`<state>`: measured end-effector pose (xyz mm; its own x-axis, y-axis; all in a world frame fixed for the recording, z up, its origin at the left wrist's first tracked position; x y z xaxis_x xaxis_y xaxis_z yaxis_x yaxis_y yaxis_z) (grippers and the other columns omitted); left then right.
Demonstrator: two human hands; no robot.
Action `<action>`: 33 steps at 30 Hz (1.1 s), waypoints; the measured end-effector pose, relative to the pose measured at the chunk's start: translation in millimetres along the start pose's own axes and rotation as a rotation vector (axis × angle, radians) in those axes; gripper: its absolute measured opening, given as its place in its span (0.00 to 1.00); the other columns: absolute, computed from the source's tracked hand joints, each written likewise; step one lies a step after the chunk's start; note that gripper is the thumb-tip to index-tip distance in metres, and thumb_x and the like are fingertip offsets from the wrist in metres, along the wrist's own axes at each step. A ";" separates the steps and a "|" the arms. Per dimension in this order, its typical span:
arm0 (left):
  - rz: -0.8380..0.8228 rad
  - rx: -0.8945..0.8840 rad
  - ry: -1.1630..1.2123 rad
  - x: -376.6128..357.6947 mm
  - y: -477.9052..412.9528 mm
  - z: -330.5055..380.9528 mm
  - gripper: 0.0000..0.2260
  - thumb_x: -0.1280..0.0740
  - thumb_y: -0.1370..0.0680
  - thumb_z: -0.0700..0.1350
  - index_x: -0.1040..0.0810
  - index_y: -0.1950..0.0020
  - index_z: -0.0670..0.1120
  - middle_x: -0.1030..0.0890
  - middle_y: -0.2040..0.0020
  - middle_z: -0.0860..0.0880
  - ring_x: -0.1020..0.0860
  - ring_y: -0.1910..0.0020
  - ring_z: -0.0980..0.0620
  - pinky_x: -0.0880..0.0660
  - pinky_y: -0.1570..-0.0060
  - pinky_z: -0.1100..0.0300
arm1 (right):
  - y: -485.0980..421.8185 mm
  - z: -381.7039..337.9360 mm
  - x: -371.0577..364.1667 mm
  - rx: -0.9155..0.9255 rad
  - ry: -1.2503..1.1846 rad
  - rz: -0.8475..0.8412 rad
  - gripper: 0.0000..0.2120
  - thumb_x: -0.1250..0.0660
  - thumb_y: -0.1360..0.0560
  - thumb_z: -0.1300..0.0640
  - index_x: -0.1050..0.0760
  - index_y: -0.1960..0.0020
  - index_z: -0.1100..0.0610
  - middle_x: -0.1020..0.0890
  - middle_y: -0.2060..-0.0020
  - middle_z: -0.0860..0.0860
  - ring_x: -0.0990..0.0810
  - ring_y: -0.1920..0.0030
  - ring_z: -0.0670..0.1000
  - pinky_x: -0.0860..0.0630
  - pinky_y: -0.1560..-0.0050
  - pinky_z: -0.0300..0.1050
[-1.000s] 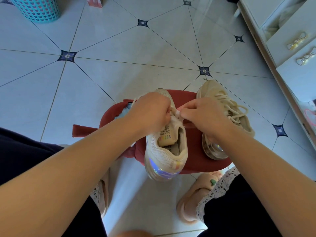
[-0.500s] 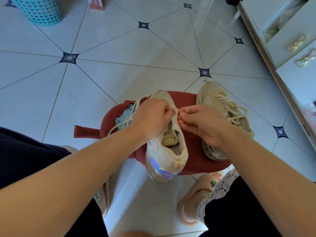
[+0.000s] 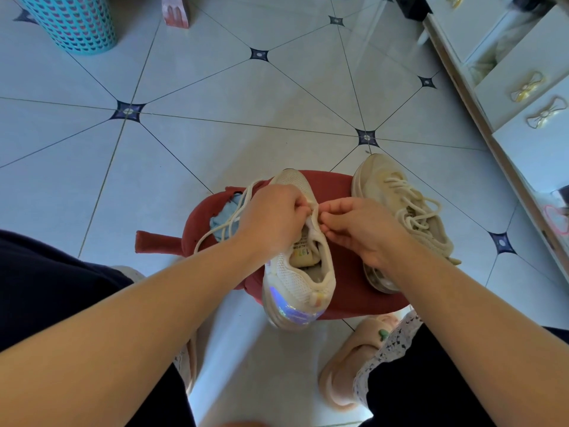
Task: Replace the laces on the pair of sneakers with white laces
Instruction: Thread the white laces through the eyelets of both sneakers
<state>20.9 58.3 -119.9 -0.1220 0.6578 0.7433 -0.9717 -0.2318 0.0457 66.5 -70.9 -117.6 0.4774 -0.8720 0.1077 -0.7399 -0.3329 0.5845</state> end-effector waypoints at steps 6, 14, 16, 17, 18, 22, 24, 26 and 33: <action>0.043 0.063 0.098 -4.5 1.7 1.6 0.08 0.37 0.24 0.45 0.20 0.59 0.46 0.21 0.63 0.51 0.25 0.62 0.54 0.31 0.62 0.61 | -3.4 7.1 0.5 -0.044 -0.150 -0.039 0.08 0.35 0.27 0.69 0.22 0.59 0.58 0.18 0.66 0.51 0.20 0.64 0.45 0.22 0.65 0.34; 0.049 0.034 -0.022 -6.2 5.6 5.2 0.10 0.41 0.22 0.47 0.23 0.59 0.46 0.25 0.67 0.51 0.27 0.65 0.53 0.32 0.64 0.60 | -7.3 11.9 1.2 -0.072 -0.256 -0.073 0.08 0.37 0.26 0.70 0.23 0.54 0.60 0.18 0.63 0.52 0.20 0.61 0.47 0.21 0.59 0.36; 0.063 0.043 -0.011 -5.3 5.8 5.1 0.10 0.40 0.22 0.47 0.22 0.59 0.46 0.24 0.66 0.50 0.26 0.65 0.52 0.31 0.63 0.58 | -6.8 12.6 2.6 -0.080 -0.272 -0.079 0.09 0.38 0.26 0.70 0.23 0.52 0.61 0.19 0.62 0.53 0.20 0.60 0.48 0.21 0.58 0.36; 0.069 0.049 0.007 -4.8 6.1 4.8 0.10 0.40 0.22 0.47 0.22 0.59 0.45 0.23 0.66 0.50 0.25 0.65 0.52 0.30 0.63 0.57 | -6.8 13.0 3.1 -0.082 -0.276 -0.086 0.09 0.39 0.25 0.70 0.23 0.50 0.61 0.19 0.61 0.53 0.21 0.59 0.48 0.21 0.57 0.36; 0.075 0.055 0.040 -4.5 6.4 4.7 0.10 0.39 0.23 0.46 0.21 0.59 0.45 0.21 0.65 0.49 0.25 0.64 0.51 0.29 0.62 0.57 | -7.0 13.5 3.3 -0.084 -0.278 -0.094 0.10 0.39 0.25 0.70 0.23 0.49 0.62 0.19 0.60 0.54 0.21 0.59 0.48 0.21 0.55 0.37; 0.104 0.090 0.151 -5.0 9.2 3.2 0.09 0.36 0.24 0.45 0.20 0.60 0.44 0.19 0.62 0.48 0.23 0.62 0.51 0.28 0.62 0.58 | -7.6 13.4 0.1 -0.110 -0.328 -0.132 0.15 0.40 0.25 0.70 0.27 0.39 0.66 0.21 0.53 0.57 0.22 0.53 0.51 0.27 0.42 0.45; 0.112 0.120 0.193 -5.2 8.4 0.5 0.08 0.36 0.25 0.45 0.19 0.60 0.44 0.19 0.62 0.48 0.22 0.62 0.51 0.30 0.64 0.63 | -7.3 11.9 -3.4 -0.114 -0.314 -0.166 0.15 0.40 0.24 0.69 0.28 0.38 0.66 0.20 0.53 0.57 0.21 0.53 0.51 0.27 0.42 0.44; 0.104 0.138 0.229 -5.4 6.3 -1.6 0.08 0.35 0.25 0.45 0.19 0.60 0.44 0.18 0.62 0.48 0.22 0.61 0.52 0.31 0.64 0.66 | -6.2 10.5 -5.4 -0.110 -0.290 -0.190 0.14 0.40 0.24 0.69 0.27 0.39 0.66 0.20 0.54 0.56 0.21 0.55 0.50 0.24 0.45 0.42; 0.108 0.099 0.239 -5.4 6.5 -1.5 0.07 0.34 0.25 0.45 0.20 0.61 0.46 0.19 0.64 0.51 0.23 0.64 0.55 0.29 0.63 0.64 | -2.5 -1.3 1.1 -0.105 -0.143 -0.144 0.15 0.31 0.30 0.50 0.21 0.51 0.61 0.17 0.64 0.51 0.18 0.63 0.45 0.22 0.63 0.36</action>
<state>14.9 54.3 -124.6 -0.2794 0.7728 0.5698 -0.9273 -0.3712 0.0487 69.5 -70.6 -117.9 0.4971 -0.8626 -0.0935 -0.6122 -0.4251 0.6667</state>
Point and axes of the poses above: each hand's wrist, its own y-axis away from the middle knuckle, its own x-axis out of the back of the hand, z = x × y, the point moved 3 cm from there along -y, towards the middle knuckle
